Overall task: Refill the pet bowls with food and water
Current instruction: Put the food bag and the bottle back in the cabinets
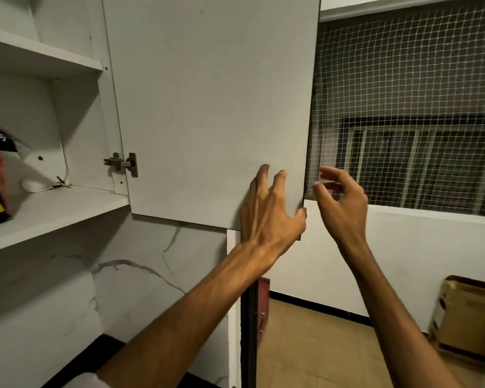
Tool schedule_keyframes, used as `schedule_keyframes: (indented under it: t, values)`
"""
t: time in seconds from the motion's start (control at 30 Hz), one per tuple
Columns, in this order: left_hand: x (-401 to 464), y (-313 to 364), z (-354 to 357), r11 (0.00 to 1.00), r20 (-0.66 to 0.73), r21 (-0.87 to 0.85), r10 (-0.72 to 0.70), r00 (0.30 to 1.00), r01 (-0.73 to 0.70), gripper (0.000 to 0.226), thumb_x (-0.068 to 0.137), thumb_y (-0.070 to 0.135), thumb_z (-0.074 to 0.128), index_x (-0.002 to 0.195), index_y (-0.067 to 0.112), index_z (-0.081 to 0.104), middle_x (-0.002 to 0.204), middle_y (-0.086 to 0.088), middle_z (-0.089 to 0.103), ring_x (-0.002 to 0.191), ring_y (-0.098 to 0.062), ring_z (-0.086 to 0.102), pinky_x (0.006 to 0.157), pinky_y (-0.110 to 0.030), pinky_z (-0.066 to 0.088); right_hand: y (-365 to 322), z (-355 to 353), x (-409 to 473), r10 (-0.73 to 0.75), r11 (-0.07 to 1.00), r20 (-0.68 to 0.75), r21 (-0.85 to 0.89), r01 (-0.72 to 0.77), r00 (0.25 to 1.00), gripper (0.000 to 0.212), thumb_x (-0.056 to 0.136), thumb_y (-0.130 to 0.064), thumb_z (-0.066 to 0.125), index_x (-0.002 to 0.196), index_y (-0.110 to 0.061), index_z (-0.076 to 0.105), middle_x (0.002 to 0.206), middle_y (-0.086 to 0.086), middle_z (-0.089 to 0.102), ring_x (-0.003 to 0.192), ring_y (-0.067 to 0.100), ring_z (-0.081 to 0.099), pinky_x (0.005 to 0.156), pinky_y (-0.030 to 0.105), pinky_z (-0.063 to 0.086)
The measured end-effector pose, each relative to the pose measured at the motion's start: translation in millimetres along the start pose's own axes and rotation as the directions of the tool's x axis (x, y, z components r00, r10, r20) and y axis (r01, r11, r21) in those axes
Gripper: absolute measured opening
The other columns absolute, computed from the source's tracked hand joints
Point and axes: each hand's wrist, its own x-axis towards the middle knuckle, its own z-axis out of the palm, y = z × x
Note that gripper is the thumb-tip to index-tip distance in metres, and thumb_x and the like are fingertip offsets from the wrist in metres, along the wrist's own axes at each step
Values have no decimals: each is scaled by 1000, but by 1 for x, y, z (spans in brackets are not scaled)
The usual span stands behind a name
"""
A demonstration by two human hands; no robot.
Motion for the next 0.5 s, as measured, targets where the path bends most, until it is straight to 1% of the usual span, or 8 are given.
schedule_keyframes:
  t: [0.07, 0.1, 0.17, 0.23, 0.3, 0.37, 0.43, 0.5]
  values:
    - [3, -2, 10, 1000, 11, 18, 1, 1000, -2, 84, 89, 45, 72, 160, 26, 31, 173, -5, 11, 156, -24, 23, 112, -43, 45, 14, 7, 1, 64, 997, 124, 25, -67, 990, 37, 97, -19, 65, 134, -18, 67, 124, -5, 72, 111, 6, 68, 97, 37, 59]
    - [5, -5, 14, 1000, 12, 20, 0, 1000, -1, 85, 89, 45, 72, 161, 26, 29, 173, -5, 9, 157, -24, 20, 113, -44, 44, 18, 10, 1, 87, 994, 178, 54, -98, 980, 37, 98, -21, 62, 135, -18, 67, 125, -5, 72, 114, 8, 68, 100, 42, 58]
    - [6, -11, 20, 999, 8, 33, 13, 1000, -13, 87, 90, 45, 72, 162, 27, 28, 174, -5, 7, 158, -25, 17, 114, -47, 46, 21, 14, 0, 97, 985, 255, 116, -130, 962, 36, 101, -20, 53, 134, -18, 68, 125, -5, 73, 116, 12, 69, 101, 49, 58]
    - [5, -17, 24, 998, 7, 55, 33, 999, -33, 87, 90, 44, 72, 163, 27, 28, 174, -6, 5, 159, -26, 15, 115, -49, 46, 20, 17, -2, 89, 977, 298, 159, -141, 950, 34, 106, -12, 46, 127, -22, 71, 121, -5, 76, 114, 16, 71, 97, 52, 59]
    - [3, -23, 24, 997, -11, 61, 40, 999, -40, 88, 89, 42, 74, 163, 27, 29, 174, -5, 4, 159, -26, 15, 114, -49, 46, 16, 17, -3, 85, 974, 304, 174, -143, 949, 38, 108, -8, 43, 122, -30, 71, 117, -5, 77, 111, 17, 73, 94, 51, 61]
    - [0, -29, 23, 998, -24, 55, 25, 999, -23, 89, 88, 41, 76, 163, 30, 28, 174, -3, 2, 159, -25, 14, 113, -50, 47, 15, 15, -5, 78, 974, 306, 180, -139, 949, 37, 109, -9, 44, 121, -33, 69, 117, -7, 77, 110, 15, 73, 91, 46, 63]
    - [-3, -34, 20, 999, -32, 48, 22, 999, -20, 90, 89, 41, 76, 163, 33, 25, 174, -1, -1, 159, -23, 13, 112, -50, 49, 11, 13, -8, 76, 968, 323, 204, -148, 943, 35, 110, -9, 45, 123, -32, 68, 116, -10, 77, 109, 13, 74, 84, 38, 64]
    - [-7, -36, 16, 999, -45, 25, 29, 999, -28, 89, 89, 42, 76, 162, 36, 25, 174, 1, -1, 159, -22, 13, 111, -51, 50, 7, 9, -12, 71, 962, 343, 225, -156, 937, 32, 109, -8, 47, 123, -29, 68, 114, -10, 77, 107, 13, 75, 79, 33, 64]
